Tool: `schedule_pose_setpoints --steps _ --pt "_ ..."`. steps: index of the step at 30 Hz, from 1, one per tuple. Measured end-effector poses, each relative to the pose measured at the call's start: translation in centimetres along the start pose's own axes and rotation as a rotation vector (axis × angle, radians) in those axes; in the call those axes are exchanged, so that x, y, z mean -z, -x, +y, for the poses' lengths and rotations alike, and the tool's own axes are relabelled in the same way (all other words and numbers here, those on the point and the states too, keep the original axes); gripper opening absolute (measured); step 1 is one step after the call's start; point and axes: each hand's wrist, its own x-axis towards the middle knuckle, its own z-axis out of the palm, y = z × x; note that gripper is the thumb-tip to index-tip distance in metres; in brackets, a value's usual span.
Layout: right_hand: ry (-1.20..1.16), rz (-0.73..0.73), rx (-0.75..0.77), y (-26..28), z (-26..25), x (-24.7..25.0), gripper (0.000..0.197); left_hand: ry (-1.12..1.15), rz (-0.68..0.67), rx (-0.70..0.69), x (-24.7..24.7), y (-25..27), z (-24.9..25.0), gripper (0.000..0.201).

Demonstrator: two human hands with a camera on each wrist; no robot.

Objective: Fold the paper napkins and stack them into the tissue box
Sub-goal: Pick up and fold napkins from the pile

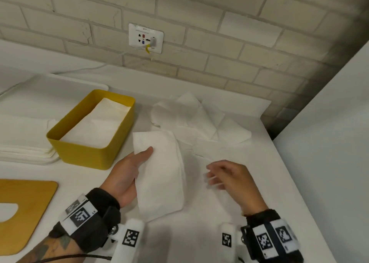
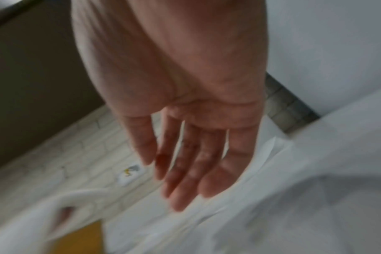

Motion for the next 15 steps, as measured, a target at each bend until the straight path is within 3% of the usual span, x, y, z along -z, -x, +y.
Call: schedule_pose_setpoints --steps 2,5,7,12,15 --pt "0.282 0.154 -0.103 -2.9 1.1 2.8 0.014 -0.018 -0.008 -0.023 -0.2 0.4 0.2 0.028" --pt "0.577 0.108 -0.326 -5.6 3.2 5.4 0.052 -0.048 -0.02 -0.037 -0.6 0.7 0.4 0.026" --pt "0.6 0.067 -0.345 -6.0 3.4 5.9 0.06 -0.065 -0.018 -0.041 -0.6 0.8 0.4 0.027" --pt "0.546 0.035 -0.306 -6.8 4.5 6.1 0.036 -0.07 0.002 -0.052 -0.7 1.1 0.8 0.024" --pt "0.342 0.061 -0.256 -6.6 4.5 6.3 0.012 -0.069 0.023 -0.052 -0.7 1.2 0.8 0.023"
